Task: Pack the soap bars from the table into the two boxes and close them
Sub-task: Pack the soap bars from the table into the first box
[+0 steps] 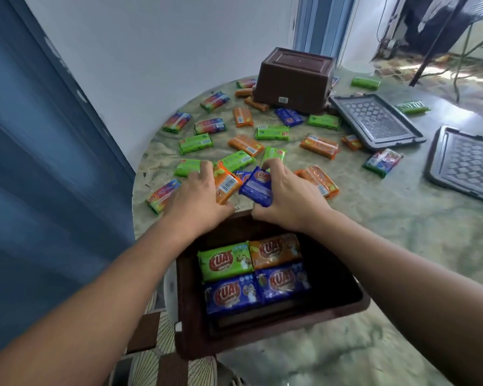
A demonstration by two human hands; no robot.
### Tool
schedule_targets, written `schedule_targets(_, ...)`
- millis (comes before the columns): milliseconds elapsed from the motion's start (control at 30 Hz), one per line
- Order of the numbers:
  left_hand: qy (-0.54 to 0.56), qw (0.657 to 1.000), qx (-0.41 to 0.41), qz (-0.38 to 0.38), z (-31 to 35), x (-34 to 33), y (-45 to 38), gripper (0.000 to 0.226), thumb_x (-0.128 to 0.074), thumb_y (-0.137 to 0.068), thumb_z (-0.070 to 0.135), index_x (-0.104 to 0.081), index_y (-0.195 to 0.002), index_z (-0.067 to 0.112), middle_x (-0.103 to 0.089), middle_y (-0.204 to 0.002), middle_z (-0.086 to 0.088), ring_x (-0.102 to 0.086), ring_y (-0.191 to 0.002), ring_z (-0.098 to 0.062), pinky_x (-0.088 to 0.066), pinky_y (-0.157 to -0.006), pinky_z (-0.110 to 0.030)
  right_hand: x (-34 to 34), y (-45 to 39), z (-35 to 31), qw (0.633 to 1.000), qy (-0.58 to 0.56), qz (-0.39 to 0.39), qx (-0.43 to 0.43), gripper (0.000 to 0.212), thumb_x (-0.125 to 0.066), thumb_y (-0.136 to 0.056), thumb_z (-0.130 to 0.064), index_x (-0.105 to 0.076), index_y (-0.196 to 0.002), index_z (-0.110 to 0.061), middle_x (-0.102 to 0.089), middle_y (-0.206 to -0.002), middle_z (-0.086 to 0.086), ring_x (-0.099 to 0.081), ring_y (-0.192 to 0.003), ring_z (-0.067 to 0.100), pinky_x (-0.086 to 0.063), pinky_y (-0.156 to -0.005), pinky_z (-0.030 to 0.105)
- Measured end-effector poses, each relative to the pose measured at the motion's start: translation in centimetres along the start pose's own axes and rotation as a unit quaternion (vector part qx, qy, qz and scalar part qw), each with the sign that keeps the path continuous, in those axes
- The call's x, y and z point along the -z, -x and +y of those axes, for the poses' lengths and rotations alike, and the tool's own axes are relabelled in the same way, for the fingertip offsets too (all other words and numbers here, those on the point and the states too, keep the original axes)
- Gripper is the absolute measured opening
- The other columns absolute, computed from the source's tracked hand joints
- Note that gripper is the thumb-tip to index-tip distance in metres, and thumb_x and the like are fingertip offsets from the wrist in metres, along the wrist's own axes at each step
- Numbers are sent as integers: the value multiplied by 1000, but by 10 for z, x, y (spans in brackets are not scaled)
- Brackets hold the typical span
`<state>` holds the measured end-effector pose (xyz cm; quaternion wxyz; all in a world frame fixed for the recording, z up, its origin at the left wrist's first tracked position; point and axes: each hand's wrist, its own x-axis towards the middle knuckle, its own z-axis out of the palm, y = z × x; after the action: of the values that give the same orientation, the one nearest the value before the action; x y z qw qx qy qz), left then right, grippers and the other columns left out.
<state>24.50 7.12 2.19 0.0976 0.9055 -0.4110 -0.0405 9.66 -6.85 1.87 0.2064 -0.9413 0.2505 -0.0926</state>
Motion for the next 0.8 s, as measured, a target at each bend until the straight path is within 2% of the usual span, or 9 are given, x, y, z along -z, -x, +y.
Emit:
schedule_targets(133, 25, 999, -41, -14, 16, -16, 53, 81, -76, -77, 45, -19, -132, 24, -50, -122, -9, -60, -100, -34, -46, -76, -40, -3, 44, 23, 998, 5, -51, 32, 79, -76, -71, -54, -33, -130, -24, -59, -113, -3, -65, -93, 27, -49, -73, 38)
schedule_targets(200, 26, 997, -60, -35, 23, -31, 76, 79, -75, -78, 45, -19, -130, 26, -48, -123, -5, -58, -105, -28, -45, -80, -37, -8, 61, 35, 992, 50, -91, 65, 79, -74, -69, -59, -35, -130, -27, -60, -117, -5, -65, -101, 25, -51, -75, 40)
schedule_targets(267, 24, 996, -61, -54, 25, -47, 95, 76, -76, -77, 46, -23, -129, 29, -47, -120, 0, -55, -106, -23, -46, -85, -39, -14, 72, 44, 979, 115, -114, 120, 79, -73, -70, -62, -36, -132, -30, -60, -123, -8, -63, -108, 21, -48, -74, 38)
schedule_targets(367, 8, 995, -43, -91, 17, -70, 113, 73, -77, -72, 48, -33, -128, 33, -49, -117, 4, -53, -107, -21, -47, -89, -40, -19, 73, 46, 965, 169, -120, 163, 79, -75, -73, -64, -38, -135, -32, -60, -122, -10, -63, -109, 18, -37, -68, 34)
schedule_targets(500, 68, 989, -7, -134, 11, -81, 119, 67, -78, -74, 41, -49, -133, 32, -44, -117, 8, -59, -107, -23, -51, -93, -43, -26, 70, 45, 941, 211, -155, 213, 79, -78, -75, -59, -36, -136, -30, -60, -122, -4, -63, -109, 23, -48, -73, 38)
schedule_targets(600, 107, 990, -3, -95, 11, -82, 116, 46, -74, -81, 36, -59, -124, 29, -49, -110, 8, -59, -102, -22, -51, -89, -41, -25, 68, 45, 933, 222, -170, 226, 81, -77, -76, -61, -34, -139, -33, -55, -122, -1, -61, -108, 26, -45, -71, 38)
schedule_targets(700, 123, 991, -31, -32, 8, -84, 117, 31, -72, -87, 33, -62, -117, 32, -64, -110, 9, -61, -102, -17, -51, -88, -38, -24, 67, 45, 935, 226, -169, 216, 83, -76, -76, -62, -34, -142, -35, -48, -122, 1, -60, -105, 27, -41, -68, 37)
schedule_targets(800, 165, 986, -18, -8, 7, -84, 117, 25, -61, -99, 35, -57, -124, 36, -66, -112, 11, -63, -102, -12, -52, -87, -36, -25, 66, 43, 935, 232, -176, 202, 79, -76, -76, -62, -37, -139, -33, -48, -119, 1, -61, -103, 27, -40, -67, 37)
